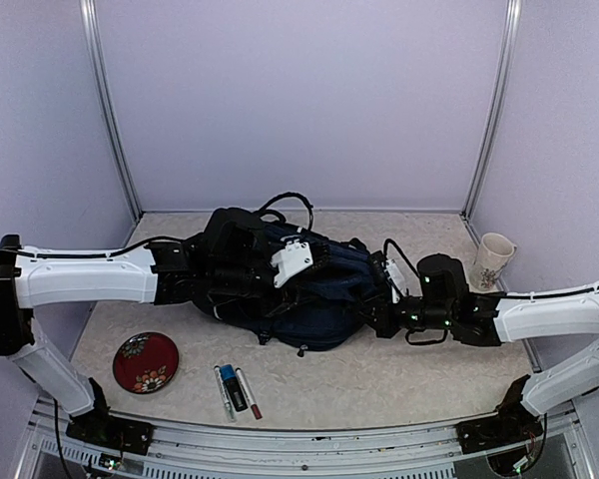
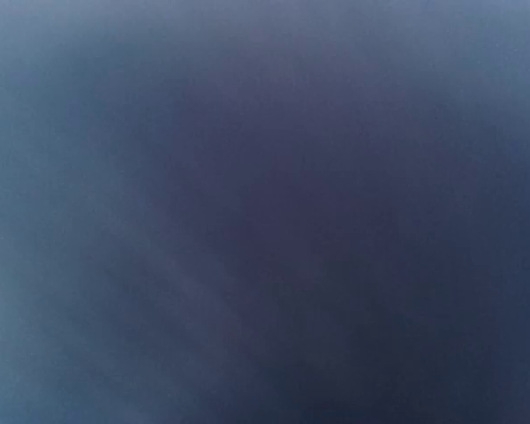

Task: Pack the student bag
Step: Adjust the largest pocket of the bag to the student bag, then hold the largest pocket of the student bag, then zip the student bag into the largest pocket of the bag.

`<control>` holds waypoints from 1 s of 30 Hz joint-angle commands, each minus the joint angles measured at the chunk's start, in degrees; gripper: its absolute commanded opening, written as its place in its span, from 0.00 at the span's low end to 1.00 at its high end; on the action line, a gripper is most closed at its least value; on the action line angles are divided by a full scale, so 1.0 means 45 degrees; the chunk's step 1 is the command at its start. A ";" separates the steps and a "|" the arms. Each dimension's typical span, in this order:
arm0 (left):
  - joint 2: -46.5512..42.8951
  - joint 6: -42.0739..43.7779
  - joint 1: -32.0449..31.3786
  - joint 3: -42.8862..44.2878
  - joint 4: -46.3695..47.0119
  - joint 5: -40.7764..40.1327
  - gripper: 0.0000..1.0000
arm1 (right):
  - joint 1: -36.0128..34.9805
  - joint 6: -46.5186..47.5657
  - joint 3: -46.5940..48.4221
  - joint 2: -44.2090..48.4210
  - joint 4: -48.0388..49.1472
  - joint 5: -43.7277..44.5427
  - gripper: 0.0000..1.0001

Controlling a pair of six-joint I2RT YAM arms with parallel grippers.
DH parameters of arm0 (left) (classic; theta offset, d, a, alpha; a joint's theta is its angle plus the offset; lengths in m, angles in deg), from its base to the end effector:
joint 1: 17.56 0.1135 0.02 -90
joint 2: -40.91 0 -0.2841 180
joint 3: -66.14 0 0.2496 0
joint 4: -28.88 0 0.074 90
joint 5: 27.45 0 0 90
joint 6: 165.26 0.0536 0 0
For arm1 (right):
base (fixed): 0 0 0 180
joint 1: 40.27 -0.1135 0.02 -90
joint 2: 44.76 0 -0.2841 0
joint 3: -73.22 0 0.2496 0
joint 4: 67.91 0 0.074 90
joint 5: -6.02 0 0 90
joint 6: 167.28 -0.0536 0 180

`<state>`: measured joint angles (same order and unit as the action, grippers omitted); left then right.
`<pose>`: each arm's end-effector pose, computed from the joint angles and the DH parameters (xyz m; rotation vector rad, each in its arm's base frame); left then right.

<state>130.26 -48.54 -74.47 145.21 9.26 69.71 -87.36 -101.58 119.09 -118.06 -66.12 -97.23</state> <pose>0.1978 -0.3158 0.2896 1.4696 1.5278 -0.4471 0.1773 0.2088 0.2160 -0.5800 2.0807 0.9941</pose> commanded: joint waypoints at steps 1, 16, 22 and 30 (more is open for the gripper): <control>-0.0671 0.1463 -0.1131 -0.0119 0.1542 -0.0450 0.52 | -0.0141 0.0165 0.0174 0.0456 0.0682 -0.0110 0.00; 0.1188 0.2149 -0.1499 0.1477 -0.0465 -0.3990 0.59 | -0.0141 0.0393 0.0347 -0.0140 0.1226 -0.0046 0.19; 0.1718 0.1569 -0.0974 0.2050 -0.1450 -0.3994 0.62 | -0.0153 0.0681 0.0970 -0.0827 0.1073 -0.0237 0.28; 0.1743 0.1260 -0.0821 0.2215 -0.1766 -0.2466 0.29 | -0.0174 0.0753 0.1090 -0.1208 0.1627 0.0057 0.24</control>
<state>137.86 -42.00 -79.25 154.15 3.00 56.07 -87.51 -98.97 121.41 -122.52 -64.04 -97.19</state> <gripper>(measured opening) 0.350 0.245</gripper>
